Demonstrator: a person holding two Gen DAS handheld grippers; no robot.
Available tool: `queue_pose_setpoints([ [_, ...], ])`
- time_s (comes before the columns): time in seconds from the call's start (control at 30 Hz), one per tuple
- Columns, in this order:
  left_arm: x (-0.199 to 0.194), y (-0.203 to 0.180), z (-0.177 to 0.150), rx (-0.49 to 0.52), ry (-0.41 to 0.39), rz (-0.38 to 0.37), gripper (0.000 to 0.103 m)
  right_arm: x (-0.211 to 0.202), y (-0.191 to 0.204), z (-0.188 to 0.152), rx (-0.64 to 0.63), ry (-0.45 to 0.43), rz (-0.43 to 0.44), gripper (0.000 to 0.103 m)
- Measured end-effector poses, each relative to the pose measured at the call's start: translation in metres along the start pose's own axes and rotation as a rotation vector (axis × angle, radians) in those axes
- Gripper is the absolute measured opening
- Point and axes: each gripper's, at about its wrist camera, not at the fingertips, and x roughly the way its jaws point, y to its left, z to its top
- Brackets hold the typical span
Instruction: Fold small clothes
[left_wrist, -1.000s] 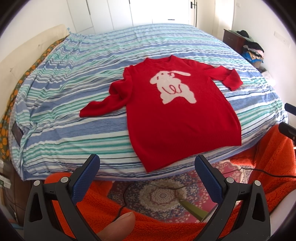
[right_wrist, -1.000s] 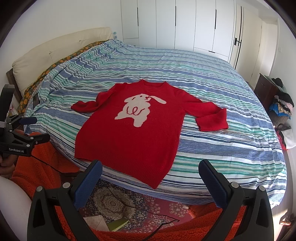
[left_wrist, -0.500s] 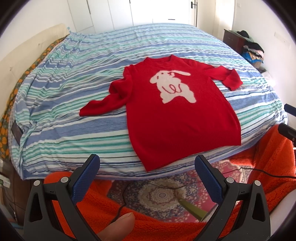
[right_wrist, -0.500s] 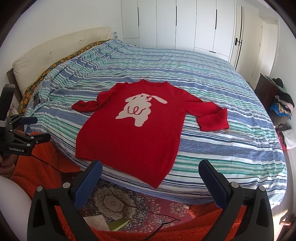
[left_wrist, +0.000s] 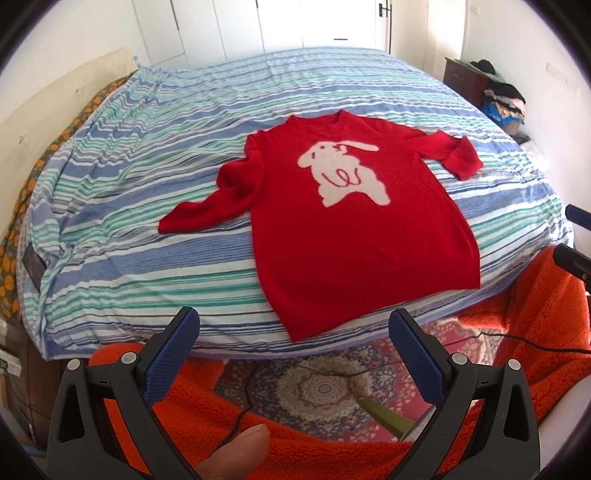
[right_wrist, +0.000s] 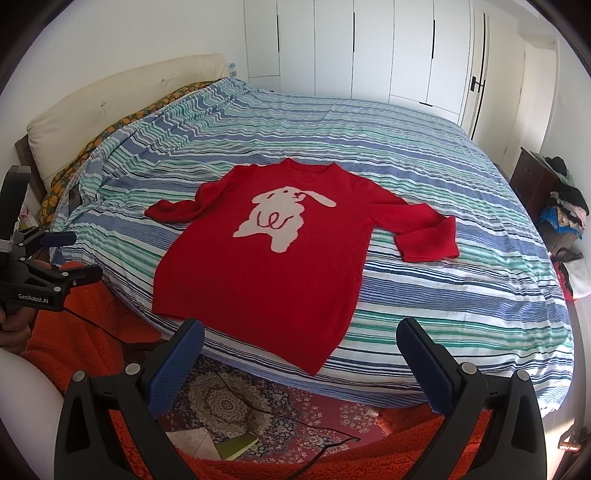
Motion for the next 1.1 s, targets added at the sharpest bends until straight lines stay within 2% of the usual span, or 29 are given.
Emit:
queue_pose_setpoints([
  [1.1, -0.0003, 0.0052, -0.0015, -0.014, -0.018, 0.002, 0.102, 0.0046, 0.0003, 0.0009, -0.009, 0.001, 0.005, 0.103],
])
